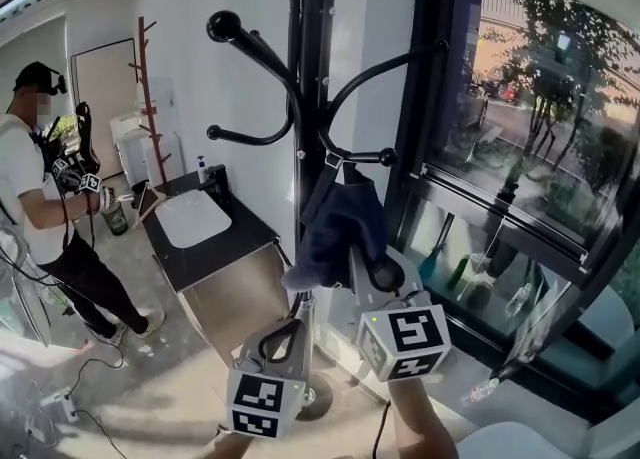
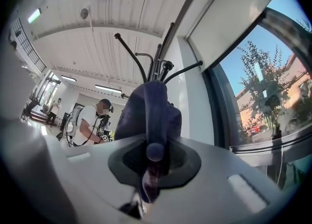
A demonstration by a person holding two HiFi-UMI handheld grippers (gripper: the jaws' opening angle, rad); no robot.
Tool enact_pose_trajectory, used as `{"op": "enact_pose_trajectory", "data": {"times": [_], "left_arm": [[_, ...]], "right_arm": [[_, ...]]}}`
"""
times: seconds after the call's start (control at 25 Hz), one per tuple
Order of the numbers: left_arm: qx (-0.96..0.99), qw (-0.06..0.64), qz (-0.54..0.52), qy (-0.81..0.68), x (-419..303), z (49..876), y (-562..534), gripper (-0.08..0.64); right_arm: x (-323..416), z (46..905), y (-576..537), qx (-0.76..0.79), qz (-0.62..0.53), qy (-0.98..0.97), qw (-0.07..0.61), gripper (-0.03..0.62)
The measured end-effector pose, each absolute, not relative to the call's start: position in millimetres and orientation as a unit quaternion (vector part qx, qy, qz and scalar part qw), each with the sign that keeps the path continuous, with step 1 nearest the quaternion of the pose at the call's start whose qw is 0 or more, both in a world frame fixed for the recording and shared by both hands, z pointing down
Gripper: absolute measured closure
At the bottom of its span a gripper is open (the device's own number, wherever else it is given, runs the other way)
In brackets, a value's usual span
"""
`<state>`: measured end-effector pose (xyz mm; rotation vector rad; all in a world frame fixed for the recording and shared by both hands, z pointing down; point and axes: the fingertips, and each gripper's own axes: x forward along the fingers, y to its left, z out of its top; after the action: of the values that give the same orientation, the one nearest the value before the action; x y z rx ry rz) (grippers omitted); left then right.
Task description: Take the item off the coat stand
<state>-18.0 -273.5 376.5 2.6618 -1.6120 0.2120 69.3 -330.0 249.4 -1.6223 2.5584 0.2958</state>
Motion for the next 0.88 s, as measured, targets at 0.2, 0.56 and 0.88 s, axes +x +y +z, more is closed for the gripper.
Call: {"op": "enact_pose_trajectory", "data": {"times": [0.2,0.56,0.88], "left_arm": [[0.855,0.013,0.066,-0.515,-22.4,377.4,-274.0,0.555],[0.863,0.013,0.058,-0.502,-21.7,374.5,-271.7,0.555],[0.869,0.016,0.054,-0.492,-18.5,375.2,-266.7,0.557]], "right_arm": [[68.4,241.7,-324.9,-0.545,0.108,0.83,0.057,0.579],[80.3,215.2,-309.6,-0.572,0.131,0.805,0.089,0.581],[102.1,198.3,-293.7,-0.592,0.151,0.783,0.116,0.58]]}}
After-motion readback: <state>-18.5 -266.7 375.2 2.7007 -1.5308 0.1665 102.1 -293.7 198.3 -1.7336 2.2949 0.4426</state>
